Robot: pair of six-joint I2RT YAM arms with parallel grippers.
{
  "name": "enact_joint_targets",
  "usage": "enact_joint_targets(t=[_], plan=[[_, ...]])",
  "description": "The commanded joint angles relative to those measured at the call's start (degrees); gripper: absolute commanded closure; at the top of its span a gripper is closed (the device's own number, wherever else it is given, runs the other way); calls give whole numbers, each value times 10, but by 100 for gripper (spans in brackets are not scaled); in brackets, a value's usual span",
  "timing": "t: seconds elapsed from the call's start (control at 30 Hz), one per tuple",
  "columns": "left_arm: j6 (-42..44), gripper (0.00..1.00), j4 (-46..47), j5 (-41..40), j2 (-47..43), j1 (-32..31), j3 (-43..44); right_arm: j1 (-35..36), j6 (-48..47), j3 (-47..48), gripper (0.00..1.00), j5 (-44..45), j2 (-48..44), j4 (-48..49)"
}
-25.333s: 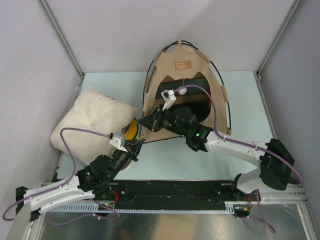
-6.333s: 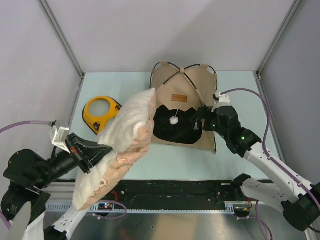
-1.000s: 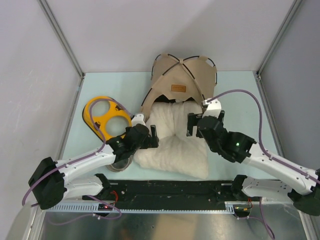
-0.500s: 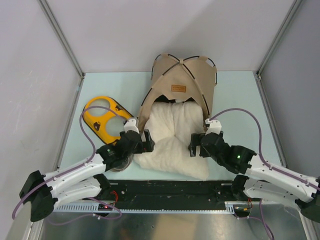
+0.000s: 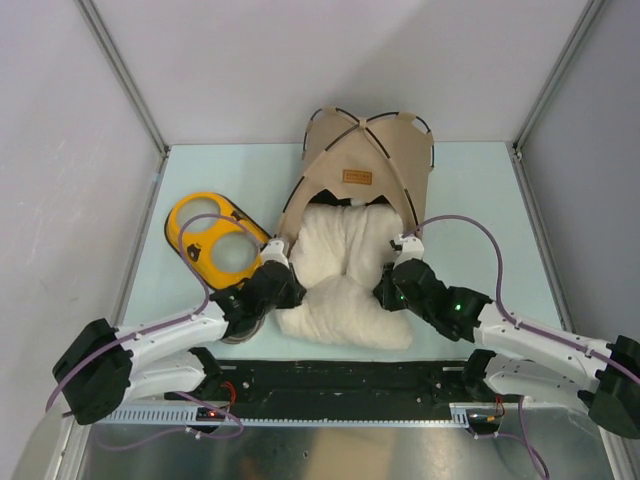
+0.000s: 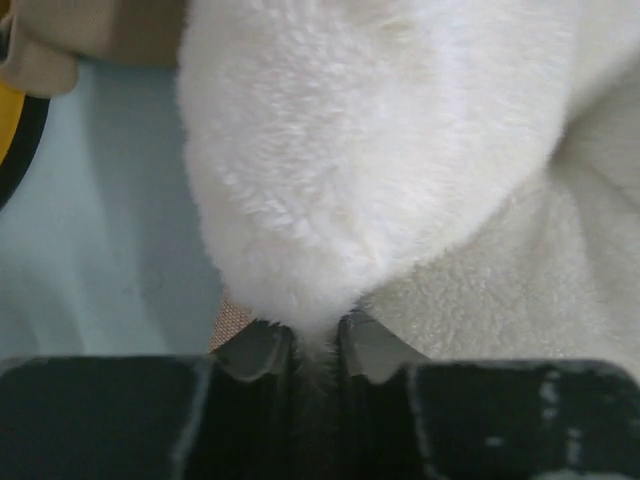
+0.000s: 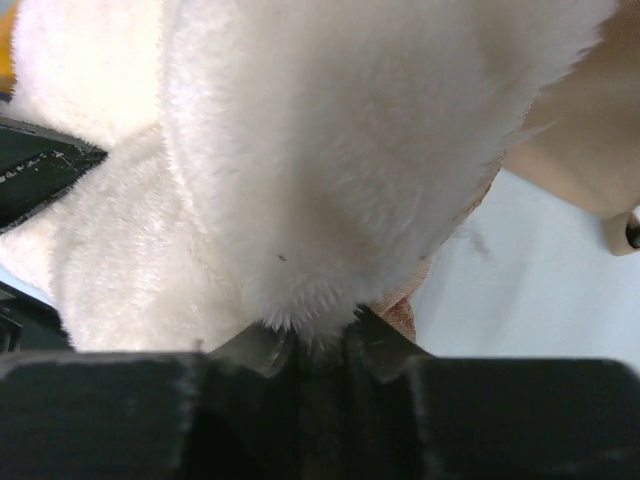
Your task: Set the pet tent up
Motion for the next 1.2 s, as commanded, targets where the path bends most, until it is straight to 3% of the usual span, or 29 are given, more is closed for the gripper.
enact_joint_targets(t=[0.0,0.13,0.6,0.9,1.17], plan=[[43,92,58,52,4,1,65,1,-18,46,92,-32,26,84],[78,99,58,67,-3,0,119,5,-41,99,100,-8,50,77],[120,100,60,136,95,-12,241,-36,-76,256,100,13,180,14],[97,100,42,102,170,-21,275,-108,-78,313,100,-7,279,-26],[156,100,-22,51,220,-17,375,-117,-66,317,100,80,281,-20]])
